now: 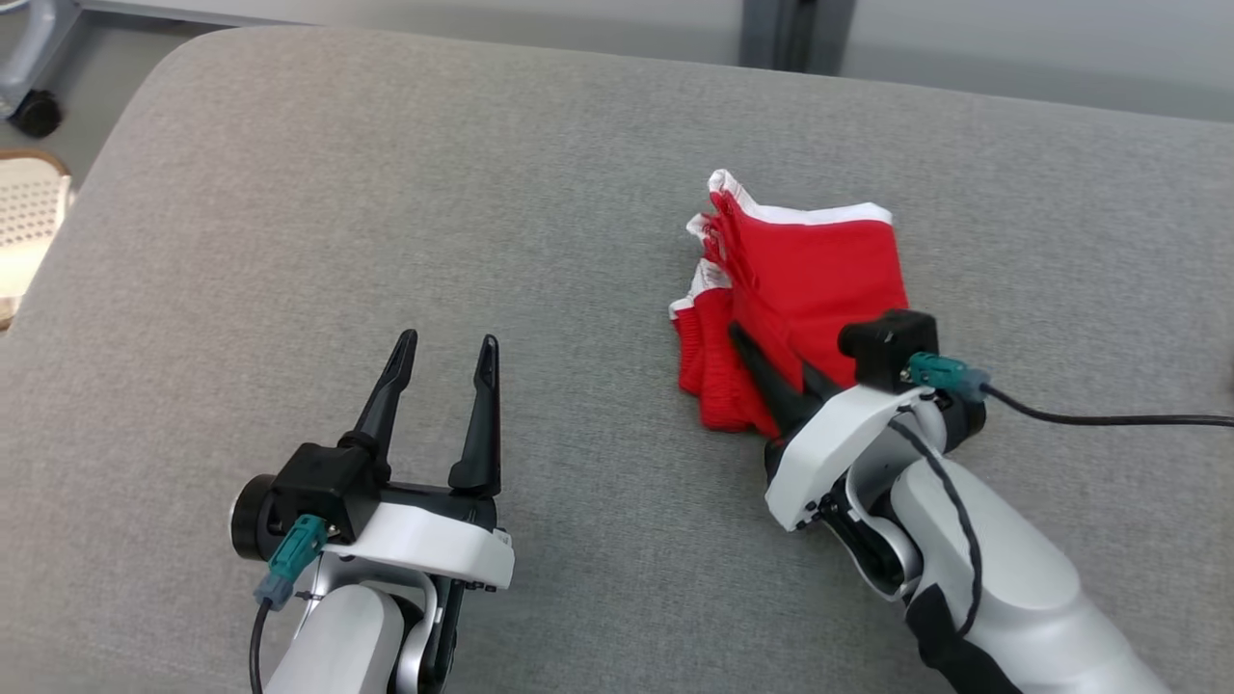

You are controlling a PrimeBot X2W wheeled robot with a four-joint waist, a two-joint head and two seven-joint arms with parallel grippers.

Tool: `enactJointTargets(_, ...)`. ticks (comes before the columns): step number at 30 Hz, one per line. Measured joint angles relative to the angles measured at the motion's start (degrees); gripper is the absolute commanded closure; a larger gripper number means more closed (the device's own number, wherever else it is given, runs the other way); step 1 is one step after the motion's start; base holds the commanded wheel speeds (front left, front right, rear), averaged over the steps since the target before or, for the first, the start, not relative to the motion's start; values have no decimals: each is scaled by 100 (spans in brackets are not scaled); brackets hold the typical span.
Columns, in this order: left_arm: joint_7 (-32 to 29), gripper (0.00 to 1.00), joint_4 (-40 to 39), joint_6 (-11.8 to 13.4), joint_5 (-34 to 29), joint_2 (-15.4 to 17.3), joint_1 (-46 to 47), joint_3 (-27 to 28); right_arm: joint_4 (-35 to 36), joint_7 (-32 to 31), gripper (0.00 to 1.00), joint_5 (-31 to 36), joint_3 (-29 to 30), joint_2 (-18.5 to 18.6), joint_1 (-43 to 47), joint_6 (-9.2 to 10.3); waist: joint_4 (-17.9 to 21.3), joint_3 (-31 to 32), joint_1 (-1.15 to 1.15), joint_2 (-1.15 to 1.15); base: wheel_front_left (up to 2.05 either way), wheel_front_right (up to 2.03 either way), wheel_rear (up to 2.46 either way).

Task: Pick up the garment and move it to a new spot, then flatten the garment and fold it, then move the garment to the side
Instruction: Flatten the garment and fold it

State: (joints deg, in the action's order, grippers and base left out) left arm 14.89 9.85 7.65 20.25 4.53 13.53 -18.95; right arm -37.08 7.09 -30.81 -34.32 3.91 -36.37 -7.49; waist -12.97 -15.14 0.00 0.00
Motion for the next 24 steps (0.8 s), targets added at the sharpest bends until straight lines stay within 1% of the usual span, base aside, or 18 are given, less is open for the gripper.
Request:
enactJointTargets(1,0,0,1,5,4,0,0,3,-75,20,100,-5,-54,-25,-15,0,-34,-7,0,0,0,0,0)
enactJointTargets(2,0,0,1,8,5,0,-1,8,-138,23,77,-9,-129,-44,-42,0,-55,-17,0,0,0,0,0)
enactJointTargets(3,0,0,1,23,13,2,-1,16,-177,34,51,-11,-197,-64,-76,0,-63,-31,0,0,0,0,0)
enactJointTargets(4,0,0,2,24,21,-2,-2,21,-209,52,0,-46,-275,-75,-100,0,-61,-41,0,0,0,0,0)
enactJointTargets(10,0,0,5,47,30,-8,-14,51,-149,100,0,-24,-857,-90,-91,0,58,-9,0,0,0,0,0)
enactJointTargets(16,1,0,-1,48,27,-5,-18,57,366,135,0,33,-1293,-111,206,0,209,54,0,0,0,0,0)
enactJointTargets(19,1,0,-1,48,29,5,-25,59,769,132,0,-67,-1303,-71,436,0,270,79,0,0,0,0,0)
enactJointTargets(21,1,0,-8,53,29,26,-36,82,1126,197,0,-112,-1176,14,575,0,316,92,0,0,0,0,0)
enactJointTargets(24,1,0,-43,82,29,70,-49,133,1657,313,0,-101,-687,190,843,0,394,122,0,0,0,0,0)
